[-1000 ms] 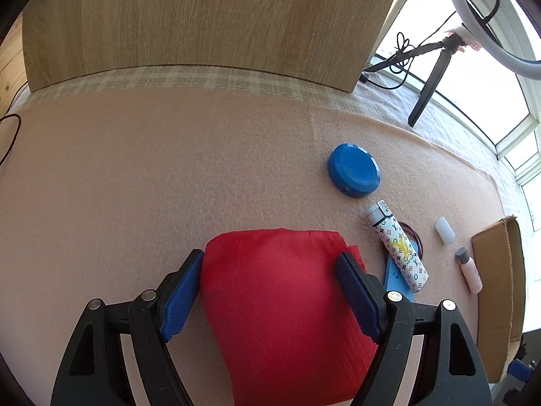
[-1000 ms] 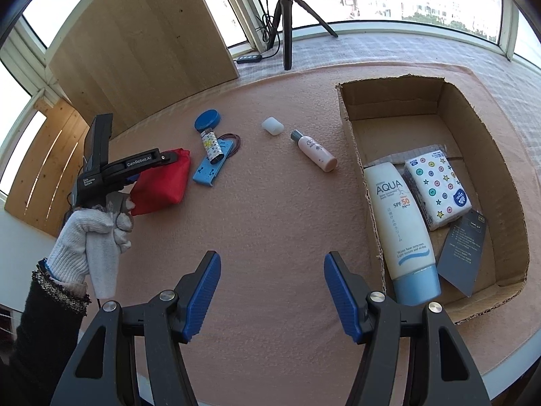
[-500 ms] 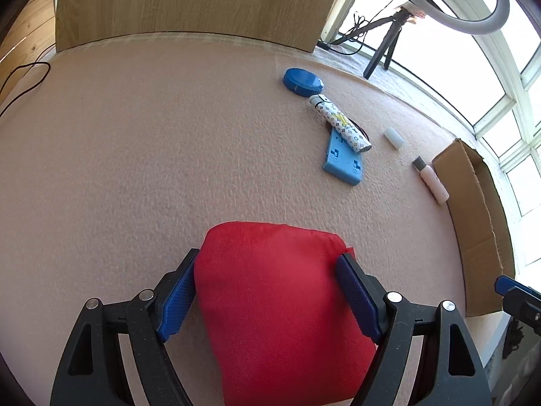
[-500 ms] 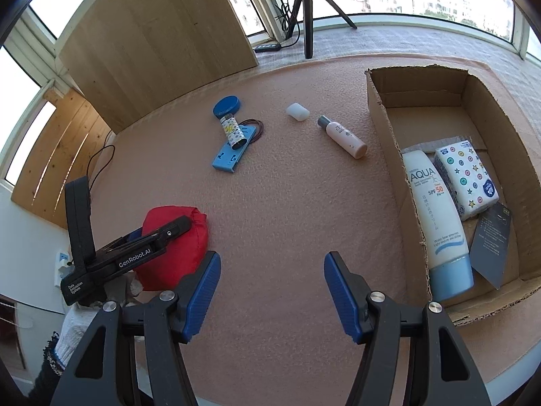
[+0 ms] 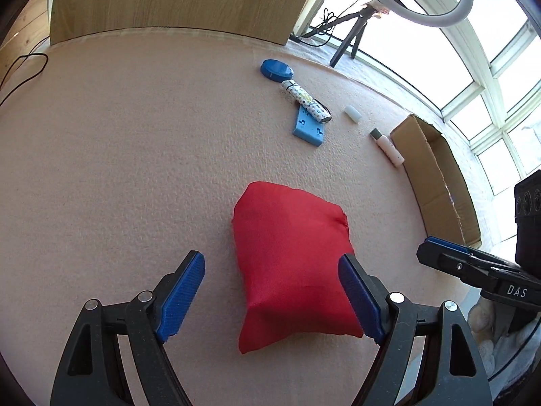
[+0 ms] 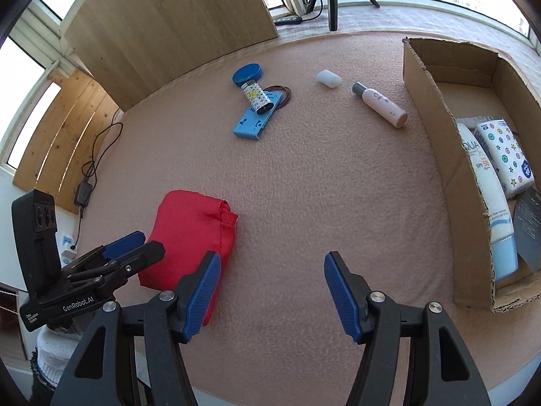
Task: Organize objects
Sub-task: 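Lift the red pouch with the left tool toward the right tool, then grasp the red pouch with the right tool while the left tool holds it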
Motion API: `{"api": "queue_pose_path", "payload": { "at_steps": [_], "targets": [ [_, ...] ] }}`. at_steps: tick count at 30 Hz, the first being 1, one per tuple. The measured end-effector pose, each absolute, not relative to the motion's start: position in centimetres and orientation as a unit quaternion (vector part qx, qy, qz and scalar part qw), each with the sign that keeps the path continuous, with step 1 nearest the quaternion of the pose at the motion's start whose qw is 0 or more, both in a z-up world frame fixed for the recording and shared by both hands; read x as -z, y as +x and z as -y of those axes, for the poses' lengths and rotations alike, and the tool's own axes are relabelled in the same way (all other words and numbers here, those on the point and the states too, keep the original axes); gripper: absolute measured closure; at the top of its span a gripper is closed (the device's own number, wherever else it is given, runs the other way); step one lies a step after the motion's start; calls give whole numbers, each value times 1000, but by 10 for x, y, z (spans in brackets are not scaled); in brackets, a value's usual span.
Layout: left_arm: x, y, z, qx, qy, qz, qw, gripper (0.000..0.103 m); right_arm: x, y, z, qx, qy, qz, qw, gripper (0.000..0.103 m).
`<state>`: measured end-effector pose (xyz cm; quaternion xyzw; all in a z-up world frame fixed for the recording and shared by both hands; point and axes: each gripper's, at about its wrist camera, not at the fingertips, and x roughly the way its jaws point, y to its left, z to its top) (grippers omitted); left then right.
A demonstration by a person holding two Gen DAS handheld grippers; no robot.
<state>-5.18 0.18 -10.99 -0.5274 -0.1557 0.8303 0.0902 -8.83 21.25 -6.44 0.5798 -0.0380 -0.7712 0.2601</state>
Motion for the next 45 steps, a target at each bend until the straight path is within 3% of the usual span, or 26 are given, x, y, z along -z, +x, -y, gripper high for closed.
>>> {"api": "queue_pose_path", "payload": {
  "at_steps": [18,28,45],
  "targets": [
    [123,-36,-37,-800,-547,176,174,19,79,-99,-180,755,597,33,269,43],
    [123,-39,-28,-812,-545,148,148,19,89,-103,-152,735,611,21,293,43],
    [134,-43,-26,-802,-548,173,162,24,101,-102,-124,708,623,14,332,39]
  ]
}}
